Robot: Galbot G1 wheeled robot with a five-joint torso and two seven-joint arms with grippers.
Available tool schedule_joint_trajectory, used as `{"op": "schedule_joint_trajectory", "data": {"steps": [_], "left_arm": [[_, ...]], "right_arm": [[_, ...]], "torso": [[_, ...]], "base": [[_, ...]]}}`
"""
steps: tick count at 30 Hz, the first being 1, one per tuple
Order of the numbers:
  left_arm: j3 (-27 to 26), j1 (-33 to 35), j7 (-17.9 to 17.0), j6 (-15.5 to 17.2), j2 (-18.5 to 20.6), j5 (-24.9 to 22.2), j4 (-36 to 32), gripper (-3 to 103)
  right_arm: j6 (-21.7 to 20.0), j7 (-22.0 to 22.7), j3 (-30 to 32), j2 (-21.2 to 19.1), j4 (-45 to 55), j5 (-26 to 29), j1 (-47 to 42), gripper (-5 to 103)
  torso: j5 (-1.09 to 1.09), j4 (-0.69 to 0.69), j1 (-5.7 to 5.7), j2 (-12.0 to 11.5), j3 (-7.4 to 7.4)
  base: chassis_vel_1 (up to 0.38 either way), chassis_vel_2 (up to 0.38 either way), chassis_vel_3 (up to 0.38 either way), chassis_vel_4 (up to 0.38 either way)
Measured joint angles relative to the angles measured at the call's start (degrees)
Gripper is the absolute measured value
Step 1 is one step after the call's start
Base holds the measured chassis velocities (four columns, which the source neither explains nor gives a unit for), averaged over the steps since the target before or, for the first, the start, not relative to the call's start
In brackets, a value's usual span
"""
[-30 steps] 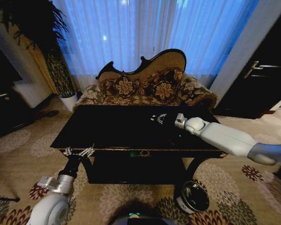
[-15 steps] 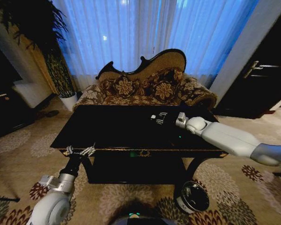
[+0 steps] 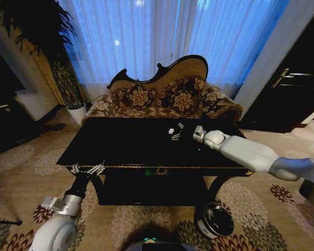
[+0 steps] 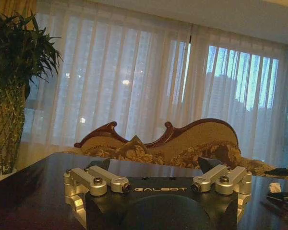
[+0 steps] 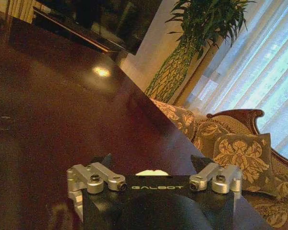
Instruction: Move to the front of the table and place the trash on the table into the trash bin.
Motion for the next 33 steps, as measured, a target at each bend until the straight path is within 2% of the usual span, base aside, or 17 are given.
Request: {"op": "schedule_joint_trajectory", "data": {"steps": [2,3,6,9,12,13,15,17,20,21,24,33], "left_arm": [[0.22,-0.12,-0.01,0.0,0.01,0.0,0.02,100],[0.22,-0.12,-0.01,0.0,0.01,0.0,0.02,100],[0.29,-0.12,-0.03,0.0,-0.02,0.02,0.05,100],[0.43,-0.12,-0.03,0.0,-0.09,0.04,0.08,100],[0.69,-0.37,-0.04,0.0,-0.16,0.13,0.17,100],[0.69,-0.37,-0.04,0.0,-0.16,0.13,0.17,100],[0.77,-0.46,-0.04,-0.02,-0.26,0.13,0.21,100],[0.78,-0.45,-0.04,-0.05,-0.32,0.13,0.25,100],[0.78,-0.18,0.11,-0.27,-0.58,0.2,0.43,100],[0.78,-0.18,0.11,-0.27,-0.58,0.2,0.43,100],[0.51,-0.02,0.29,-0.46,-0.63,0.2,0.53,100],[0.52,-0.14,0.3,-0.48,-0.58,0.14,0.28,100]], "right_arm": [[0.08,-0.04,-0.24,0.21,-0.5,0.0,0.13,84],[0.08,-0.04,-0.24,0.21,-0.5,0.0,0.13,84],[0.14,-0.26,-0.91,0.36,-0.7,-0.01,0.47,66],[0.14,-0.4,-1.57,0.4,-0.69,0.06,0.96,61],[0.22,-0.83,-4.13,0.74,-1.42,0.64,2.93,45],[0.22,-0.83,-4.13,0.74,-1.42,0.64,2.93,45],[0.46,-1.13,-5.47,1.03,-2.03,0.8,3.8,34],[0.49,-1.18,-5.83,1.11,-2.08,0.84,4.02,34],[0.53,-1.34,-6.56,1.4,-2.08,0.97,4.38,18],[0.53,-1.34,-6.56,1.4,-2.08,0.97,4.38,18],[0.46,-1.39,-6.55,1.36,-1.93,1.04,4.42,3],[-0.51,-1.12,-5.02,-0.97,1.91,1.71,4.57,2]], "torso": [[0.0,0.01,0.0,0.0,0.0],[0.0,0.01,0.0,0.0,0.0],[0.02,0.01,0.0,0.0,0.01],[0.02,0.01,0.0,0.0,0.02],[0.02,0.02,0.01,-0.01,0.03],[0.02,0.02,0.01,-0.01,0.03],[0.02,0.01,0.02,-0.02,0.03],[0.02,0.01,0.02,-0.02,0.03],[0.02,0.01,0.01,-0.02,0.03],[0.02,0.01,0.01,-0.02,0.03],[0.02,0.02,0.02,-0.02,0.03],[0.03,0.01,0.03,-0.04,0.05]], "base": [[0.0,0.0,0.0,0.0],[0.0,0.0,0.0,0.0],[0.0,0.0,0.0,0.0],[0.0,0.0,0.0,0.0],[0.0,0.0,0.0,0.0],[0.0,0.0,0.0,0.0],[0.0,0.0,0.0,0.0],[0.0,0.0,0.0,0.0],[0.0,0.0,0.0,0.0],[0.0,0.0,0.0,0.0],[0.0,0.0,0.0,0.0],[0.0,0.0,0.0,0.0]]}}
